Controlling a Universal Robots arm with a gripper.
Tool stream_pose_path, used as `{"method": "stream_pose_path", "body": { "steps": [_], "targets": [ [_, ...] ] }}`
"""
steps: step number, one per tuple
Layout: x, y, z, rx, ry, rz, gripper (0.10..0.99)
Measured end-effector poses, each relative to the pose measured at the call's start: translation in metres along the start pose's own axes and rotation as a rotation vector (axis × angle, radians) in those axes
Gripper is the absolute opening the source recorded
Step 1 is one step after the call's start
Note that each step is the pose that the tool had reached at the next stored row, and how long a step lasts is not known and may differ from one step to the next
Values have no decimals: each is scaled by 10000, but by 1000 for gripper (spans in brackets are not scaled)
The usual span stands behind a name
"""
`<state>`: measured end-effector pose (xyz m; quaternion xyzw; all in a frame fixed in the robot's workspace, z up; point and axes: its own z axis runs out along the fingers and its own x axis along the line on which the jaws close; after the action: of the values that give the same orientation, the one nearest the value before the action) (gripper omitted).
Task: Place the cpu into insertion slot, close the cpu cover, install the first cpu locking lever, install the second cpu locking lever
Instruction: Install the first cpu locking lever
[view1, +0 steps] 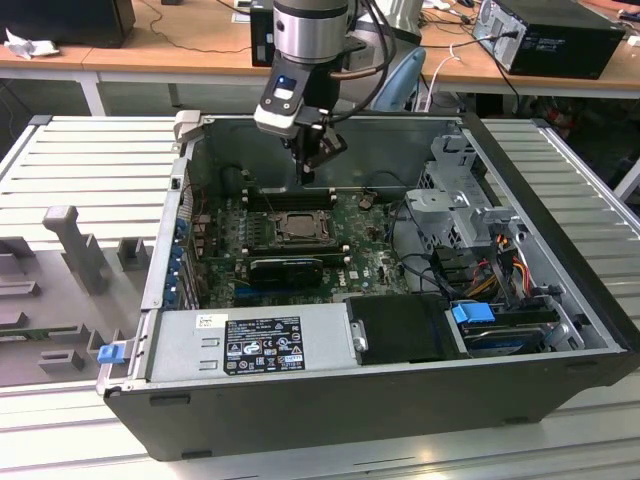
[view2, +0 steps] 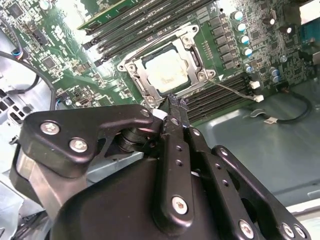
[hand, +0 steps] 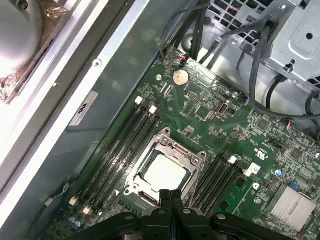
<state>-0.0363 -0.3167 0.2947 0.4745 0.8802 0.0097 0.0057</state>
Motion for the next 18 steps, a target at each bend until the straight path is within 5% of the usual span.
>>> {"method": "stream_pose_path", "body": {
  "steps": [18],
  "targets": [
    [0, 0, 0, -1, 44, -1977, 106]
  ]
}}
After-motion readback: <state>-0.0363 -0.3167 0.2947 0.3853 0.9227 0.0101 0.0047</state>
